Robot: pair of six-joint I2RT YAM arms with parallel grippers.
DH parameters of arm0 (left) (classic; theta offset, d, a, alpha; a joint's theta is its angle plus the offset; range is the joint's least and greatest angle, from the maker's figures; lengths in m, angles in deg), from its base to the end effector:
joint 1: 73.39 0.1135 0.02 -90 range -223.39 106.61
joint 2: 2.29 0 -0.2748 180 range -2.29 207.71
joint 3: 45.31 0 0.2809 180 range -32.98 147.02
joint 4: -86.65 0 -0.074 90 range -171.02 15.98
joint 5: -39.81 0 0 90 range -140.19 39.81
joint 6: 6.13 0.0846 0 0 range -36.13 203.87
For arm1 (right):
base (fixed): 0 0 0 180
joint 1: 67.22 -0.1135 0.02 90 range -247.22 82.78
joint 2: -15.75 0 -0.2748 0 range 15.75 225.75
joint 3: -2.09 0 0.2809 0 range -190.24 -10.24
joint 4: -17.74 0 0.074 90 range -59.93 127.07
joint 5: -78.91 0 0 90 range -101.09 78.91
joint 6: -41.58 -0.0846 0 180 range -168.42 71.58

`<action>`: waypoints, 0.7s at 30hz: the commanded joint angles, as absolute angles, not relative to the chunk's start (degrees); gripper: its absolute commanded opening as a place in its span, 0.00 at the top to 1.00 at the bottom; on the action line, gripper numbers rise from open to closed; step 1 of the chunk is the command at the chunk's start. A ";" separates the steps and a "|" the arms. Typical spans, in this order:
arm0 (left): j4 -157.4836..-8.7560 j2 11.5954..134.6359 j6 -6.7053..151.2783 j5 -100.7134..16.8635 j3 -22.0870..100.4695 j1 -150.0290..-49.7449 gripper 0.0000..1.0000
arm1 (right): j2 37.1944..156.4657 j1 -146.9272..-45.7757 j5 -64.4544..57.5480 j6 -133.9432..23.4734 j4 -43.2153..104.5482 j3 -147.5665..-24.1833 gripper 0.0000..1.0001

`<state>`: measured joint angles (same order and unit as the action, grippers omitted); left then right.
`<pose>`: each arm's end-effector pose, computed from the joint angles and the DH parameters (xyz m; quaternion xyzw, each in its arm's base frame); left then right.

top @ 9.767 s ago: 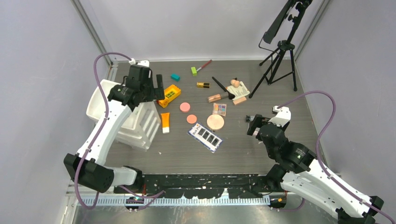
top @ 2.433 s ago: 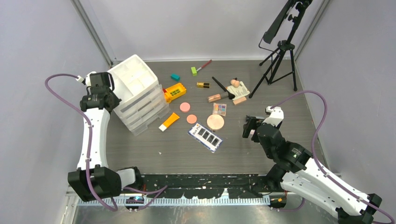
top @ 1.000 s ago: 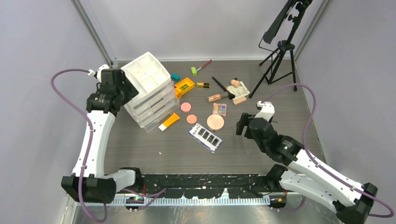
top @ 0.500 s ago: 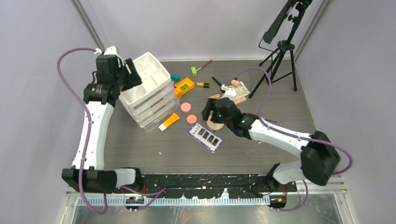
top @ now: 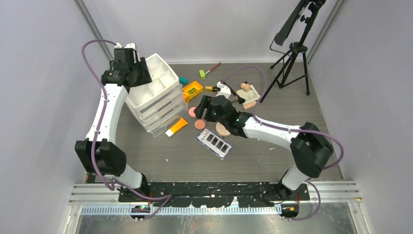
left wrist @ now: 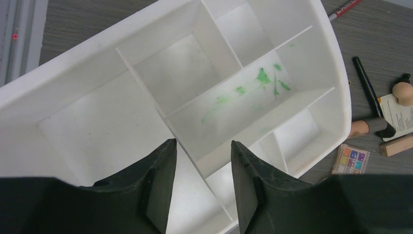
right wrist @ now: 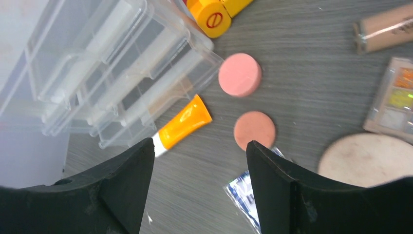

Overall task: Organize the makeup
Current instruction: Move the storage box to the center of the board.

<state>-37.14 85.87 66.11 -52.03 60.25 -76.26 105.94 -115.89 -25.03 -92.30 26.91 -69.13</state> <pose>0.4024 -0.0175 0.3728 -0.1237 0.8933 -0.0631 0.4276 0.2955 0.3051 0.2234 0.0267 0.8533 0.2967 0.4279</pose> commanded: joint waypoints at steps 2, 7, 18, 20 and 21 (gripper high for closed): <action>-39.21 84.00 66.27 -51.42 58.94 -76.29 0.54 | 113.35 -116.64 -23.83 -94.79 18.81 -75.46 0.28; -41.57 82.38 65.59 -51.50 56.38 -76.29 0.56 | 120.52 -117.05 -24.26 -94.85 16.76 -81.00 0.30; -39.93 82.34 64.18 -54.33 54.35 -76.40 0.63 | 131.87 -117.40 -26.71 -97.61 14.46 -89.77 0.35; -40.18 82.14 63.93 -54.53 53.61 -76.40 0.64 | 133.00 -117.56 -27.49 -98.44 14.07 -90.11 0.35; -40.18 82.19 63.77 -54.72 53.33 -76.44 0.64 | 133.38 -117.56 -27.87 -98.90 13.85 -90.21 0.36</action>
